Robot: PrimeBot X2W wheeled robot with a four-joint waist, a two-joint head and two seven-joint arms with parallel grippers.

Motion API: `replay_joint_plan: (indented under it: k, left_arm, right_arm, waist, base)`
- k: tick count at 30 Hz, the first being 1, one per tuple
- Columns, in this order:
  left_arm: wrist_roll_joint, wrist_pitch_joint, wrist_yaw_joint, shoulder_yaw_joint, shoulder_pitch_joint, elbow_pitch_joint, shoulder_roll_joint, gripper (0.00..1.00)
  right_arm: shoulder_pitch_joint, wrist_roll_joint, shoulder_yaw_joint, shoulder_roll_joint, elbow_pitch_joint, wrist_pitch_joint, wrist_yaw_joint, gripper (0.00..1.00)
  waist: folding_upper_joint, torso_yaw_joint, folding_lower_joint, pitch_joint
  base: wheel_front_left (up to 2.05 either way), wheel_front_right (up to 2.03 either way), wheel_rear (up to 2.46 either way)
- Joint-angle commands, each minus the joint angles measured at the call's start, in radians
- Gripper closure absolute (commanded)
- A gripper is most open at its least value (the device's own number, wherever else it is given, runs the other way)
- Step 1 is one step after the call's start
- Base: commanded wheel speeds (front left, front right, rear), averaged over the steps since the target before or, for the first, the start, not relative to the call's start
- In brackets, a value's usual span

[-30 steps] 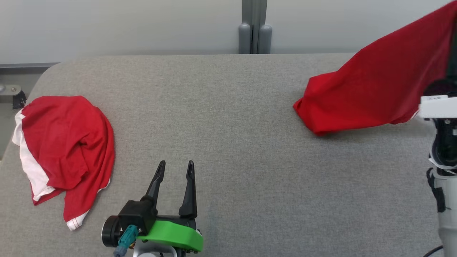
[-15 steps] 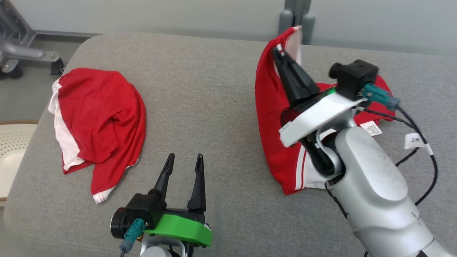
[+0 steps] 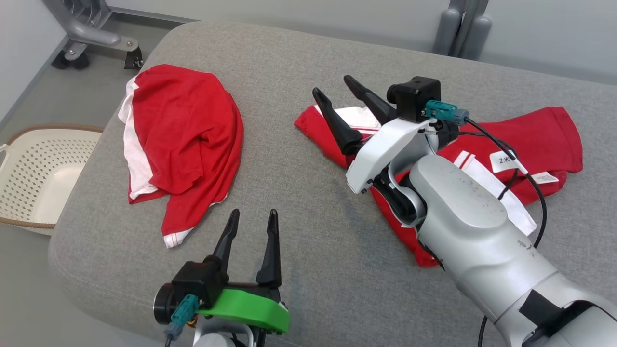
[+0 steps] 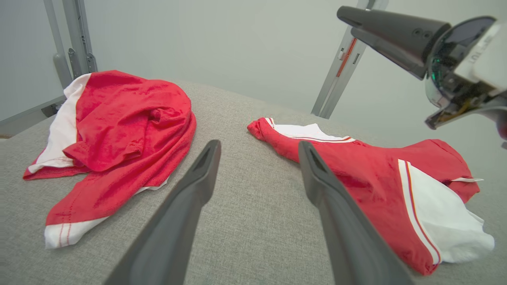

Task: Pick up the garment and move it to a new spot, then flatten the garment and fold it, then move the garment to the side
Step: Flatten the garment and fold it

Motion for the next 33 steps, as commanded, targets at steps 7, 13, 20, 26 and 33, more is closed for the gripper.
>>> replay_joint_plan:
  k: [7, 13, 20, 26, 33]
  left_arm:
    - [0.024, 0.001, -0.005, 0.063, 0.003, -0.018, 0.003, 0.00]
    - [0.040, 0.001, -0.005, 0.118, -0.014, -0.046, 0.003, 0.00]
    - [0.039, 0.001, -0.014, 0.181, -0.022, -0.070, 0.003, 0.00]
    - [0.067, 0.001, -0.030, 0.223, 0.001, -0.073, 0.003, 0.00]
    - [0.100, 0.001, -0.059, 0.245, 0.035, -0.064, 0.004, 0.00]
  right_arm:
    - [-0.014, 0.021, -0.005, -0.015, 0.059, -0.061, 0.000, 0.00]
    - [0.099, -0.011, -0.110, -0.097, -0.051, -0.074, 0.000, 0.00]
    - [0.344, -0.111, -0.320, -0.192, -0.294, -0.074, 0.000, 0.00]
    - [0.529, -0.176, -0.476, -0.190, -0.463, -0.075, 0.000, 0.00]
    - [0.669, -0.233, -0.571, -0.131, -0.575, -0.075, 0.000, 0.00]
  waist:
    - [0.0000, -0.124, 0.0000, -0.057]
    - [0.0000, -0.235, 0.0000, -0.082]
    - [0.0000, -0.332, 0.0000, -0.085]
    - [0.0000, -0.385, 0.0000, -0.085]
    - [0.0000, -0.420, 0.0000, -0.090]
  base:
    - [0.00, 0.00, 0.00]
    - [0.00, 0.00, 0.00]
    - [0.00, 0.00, 0.00]
    - [0.00, 0.00, 0.00]
    - [0.00, 0.00, 0.00]
